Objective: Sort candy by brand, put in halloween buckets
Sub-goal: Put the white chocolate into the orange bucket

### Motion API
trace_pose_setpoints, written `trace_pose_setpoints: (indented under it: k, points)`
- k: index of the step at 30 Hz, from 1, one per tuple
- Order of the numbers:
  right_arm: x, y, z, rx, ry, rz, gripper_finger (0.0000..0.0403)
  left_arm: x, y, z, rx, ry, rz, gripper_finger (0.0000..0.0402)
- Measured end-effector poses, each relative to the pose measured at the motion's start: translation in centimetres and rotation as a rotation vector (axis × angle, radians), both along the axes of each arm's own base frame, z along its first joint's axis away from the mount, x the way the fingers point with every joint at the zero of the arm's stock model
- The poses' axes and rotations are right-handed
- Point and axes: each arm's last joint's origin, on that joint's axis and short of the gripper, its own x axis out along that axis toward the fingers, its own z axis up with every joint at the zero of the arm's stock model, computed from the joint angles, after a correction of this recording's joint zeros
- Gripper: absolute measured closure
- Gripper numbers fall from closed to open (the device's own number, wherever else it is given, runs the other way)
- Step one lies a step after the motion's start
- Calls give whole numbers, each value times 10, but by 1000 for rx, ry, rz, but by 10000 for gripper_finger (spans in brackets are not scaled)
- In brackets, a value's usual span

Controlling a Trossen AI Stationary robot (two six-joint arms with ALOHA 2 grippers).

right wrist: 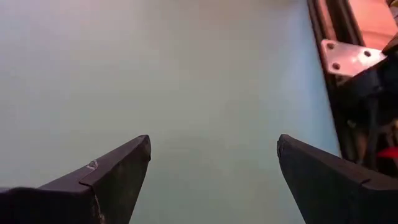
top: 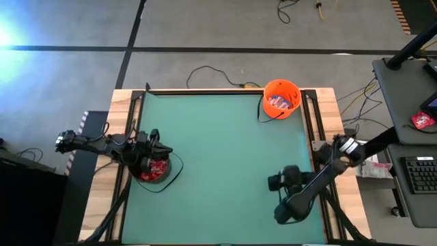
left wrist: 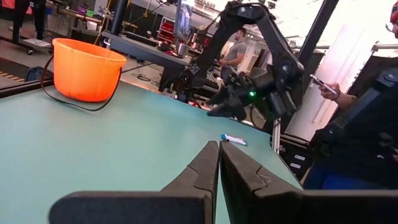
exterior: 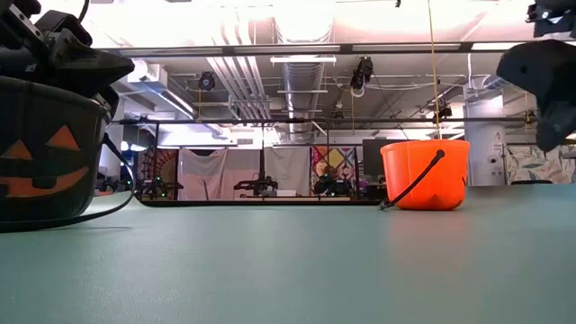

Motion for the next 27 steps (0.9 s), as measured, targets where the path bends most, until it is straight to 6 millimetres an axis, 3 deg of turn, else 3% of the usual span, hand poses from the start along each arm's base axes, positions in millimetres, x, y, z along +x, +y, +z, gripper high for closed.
trace_pose_setpoints:
  k: [5,10,18,27]
  points:
    - [-11,-24,4,-10,-3,-34,62,0,0,0,0,0,0,402]
    - [-21,-31,-5,14,-28,-26,62,0,0,0,0,0,0,402]
    - [-23,-5,-21,162,-107,17,62,0,0,0,0,0,0,402]
    - [-19,32,-11,355,-193,65,62,0,0,0,0,0,0,402]
